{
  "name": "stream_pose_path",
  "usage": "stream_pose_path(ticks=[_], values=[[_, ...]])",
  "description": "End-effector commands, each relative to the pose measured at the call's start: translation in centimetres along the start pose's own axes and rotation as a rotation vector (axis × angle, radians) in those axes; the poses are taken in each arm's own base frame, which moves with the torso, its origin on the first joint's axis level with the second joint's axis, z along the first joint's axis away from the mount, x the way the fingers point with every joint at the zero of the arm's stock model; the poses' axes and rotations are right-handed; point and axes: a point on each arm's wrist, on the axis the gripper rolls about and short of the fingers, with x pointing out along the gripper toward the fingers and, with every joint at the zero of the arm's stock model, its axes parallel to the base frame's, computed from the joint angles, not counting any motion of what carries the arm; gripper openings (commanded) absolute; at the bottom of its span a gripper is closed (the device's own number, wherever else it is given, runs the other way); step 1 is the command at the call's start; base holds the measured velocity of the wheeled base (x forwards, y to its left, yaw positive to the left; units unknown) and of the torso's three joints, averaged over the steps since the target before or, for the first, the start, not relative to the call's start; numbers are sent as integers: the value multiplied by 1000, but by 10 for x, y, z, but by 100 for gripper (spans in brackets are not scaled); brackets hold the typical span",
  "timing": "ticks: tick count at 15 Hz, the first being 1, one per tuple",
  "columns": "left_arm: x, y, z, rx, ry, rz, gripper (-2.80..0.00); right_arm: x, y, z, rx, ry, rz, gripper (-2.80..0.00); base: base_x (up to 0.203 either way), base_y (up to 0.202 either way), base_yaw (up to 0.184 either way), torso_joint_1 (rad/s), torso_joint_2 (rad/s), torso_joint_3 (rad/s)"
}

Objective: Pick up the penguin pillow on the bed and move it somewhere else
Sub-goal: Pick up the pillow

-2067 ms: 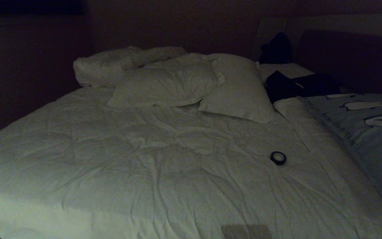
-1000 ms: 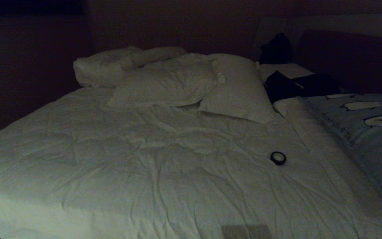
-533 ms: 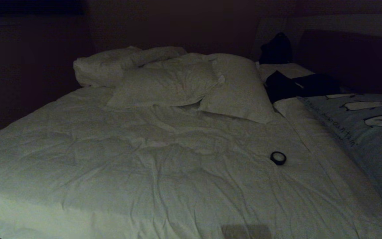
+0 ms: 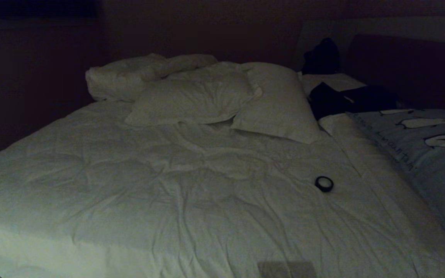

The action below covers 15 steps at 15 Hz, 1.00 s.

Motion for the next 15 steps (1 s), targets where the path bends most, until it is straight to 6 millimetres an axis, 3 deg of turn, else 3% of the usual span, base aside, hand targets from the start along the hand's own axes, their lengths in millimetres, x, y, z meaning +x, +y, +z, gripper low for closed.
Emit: stream_pose_path(ticks=[1,6,8,15], values=[[0,0,0,1,0,1,-280,3,0,-9,-2,29,1,-280,0,0,0,0,0,0],[0,0,-1,1,1,0,-280,5,0,-16,4,54,-3,-280,0,0,0,0,0,0],[0,0,-1,1,1,0,-280,8,0,-30,-6,103,-3,-280,0,0,0,0,0,0],[0,0,0,1,0,0,-280,9,0,-31,-11,71,4,-280,0,0,0,0,0,0]])
